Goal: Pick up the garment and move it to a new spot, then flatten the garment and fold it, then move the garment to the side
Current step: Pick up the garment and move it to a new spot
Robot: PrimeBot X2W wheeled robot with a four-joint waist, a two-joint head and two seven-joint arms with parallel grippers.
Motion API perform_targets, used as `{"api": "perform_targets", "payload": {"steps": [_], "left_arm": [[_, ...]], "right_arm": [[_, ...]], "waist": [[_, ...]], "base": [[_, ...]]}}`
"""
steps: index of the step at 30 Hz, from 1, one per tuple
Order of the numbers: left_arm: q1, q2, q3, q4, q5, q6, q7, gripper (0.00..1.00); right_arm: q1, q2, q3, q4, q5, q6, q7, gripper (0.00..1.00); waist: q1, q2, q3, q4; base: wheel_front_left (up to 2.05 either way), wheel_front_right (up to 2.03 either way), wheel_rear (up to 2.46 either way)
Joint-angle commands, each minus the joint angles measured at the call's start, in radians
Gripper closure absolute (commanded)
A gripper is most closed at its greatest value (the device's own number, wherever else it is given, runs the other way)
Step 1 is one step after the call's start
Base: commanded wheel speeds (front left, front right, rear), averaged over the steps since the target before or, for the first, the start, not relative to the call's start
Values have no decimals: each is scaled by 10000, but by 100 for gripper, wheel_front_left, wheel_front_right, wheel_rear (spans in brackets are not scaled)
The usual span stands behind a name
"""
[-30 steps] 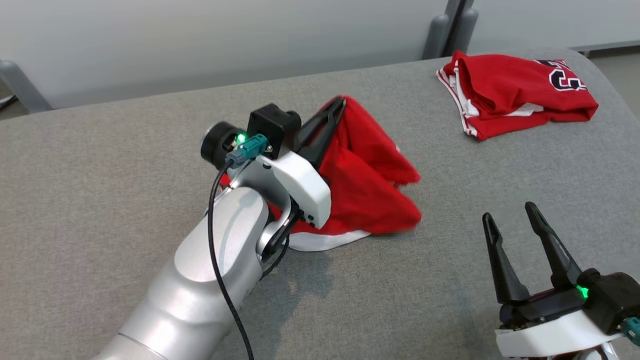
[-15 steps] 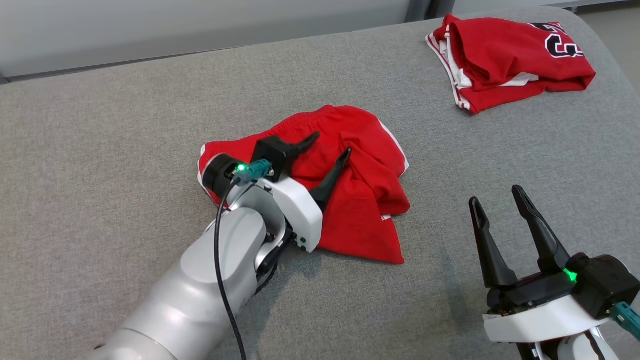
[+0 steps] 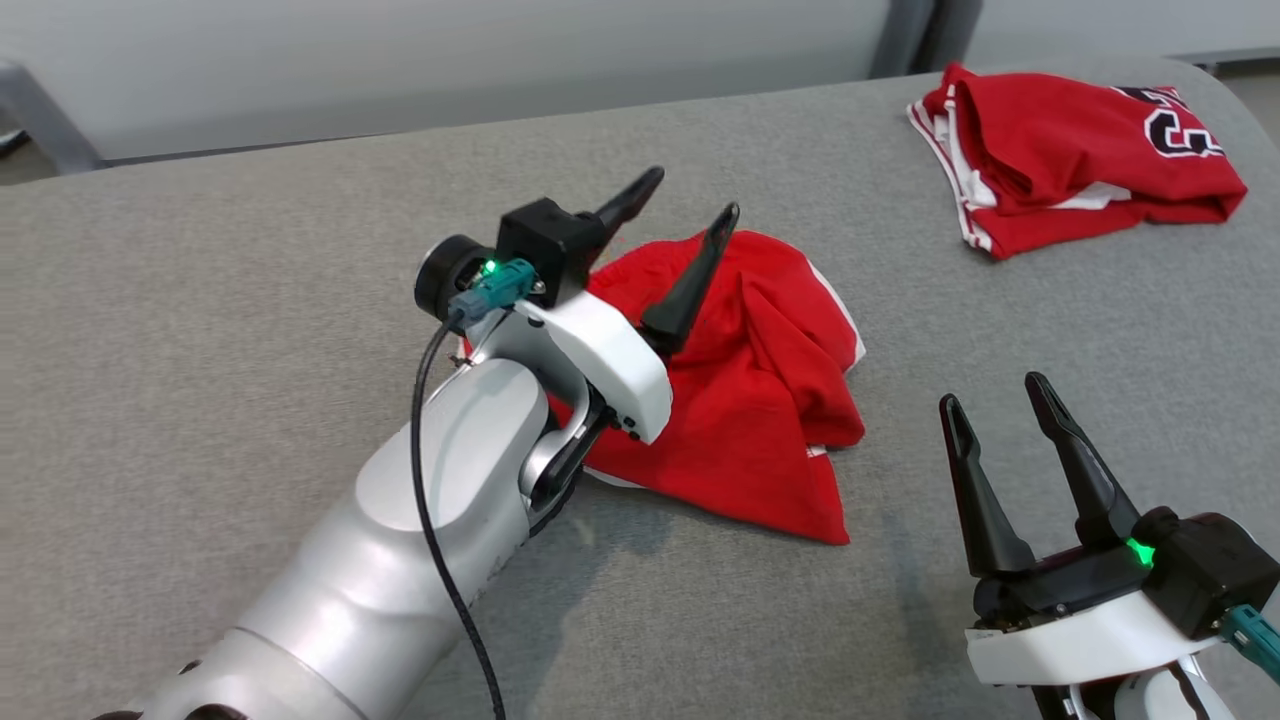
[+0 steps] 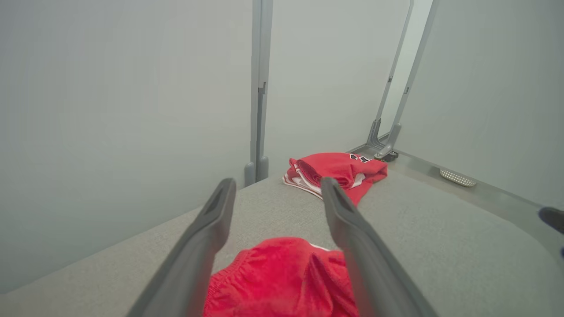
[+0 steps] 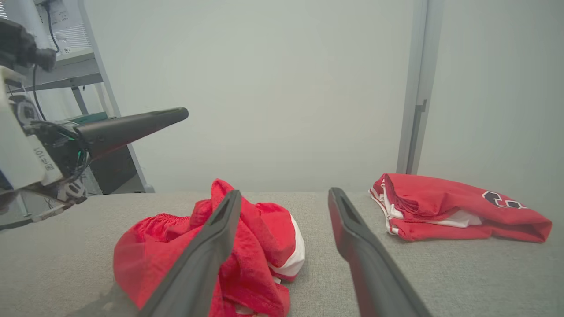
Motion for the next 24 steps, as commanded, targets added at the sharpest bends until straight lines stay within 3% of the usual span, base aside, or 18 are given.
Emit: {"api": "perform_targets", "payload": {"steps": [1, 17, 24], "left_arm": [[-53, 332, 694, -741, 195, 141, -100, 0], [3686, 1837, 3055, -4373, 1091, 431, -102, 0], [5612, 2084, 4291, -5179, 1431, 547, -102, 0]], "right_arm": [[19, -136, 209, -295, 20, 31, -101, 0], [636, -344, 259, -261, 187, 31, -101, 0], [869, -388, 278, -162, 289, 31, -101, 0]], "waist": [[0, 0, -269, 359], [0, 0, -1064, 1595], [0, 0, -1367, 1744]], "base": [[0, 0, 0], [0, 0, 0], [0, 0, 0]]}}
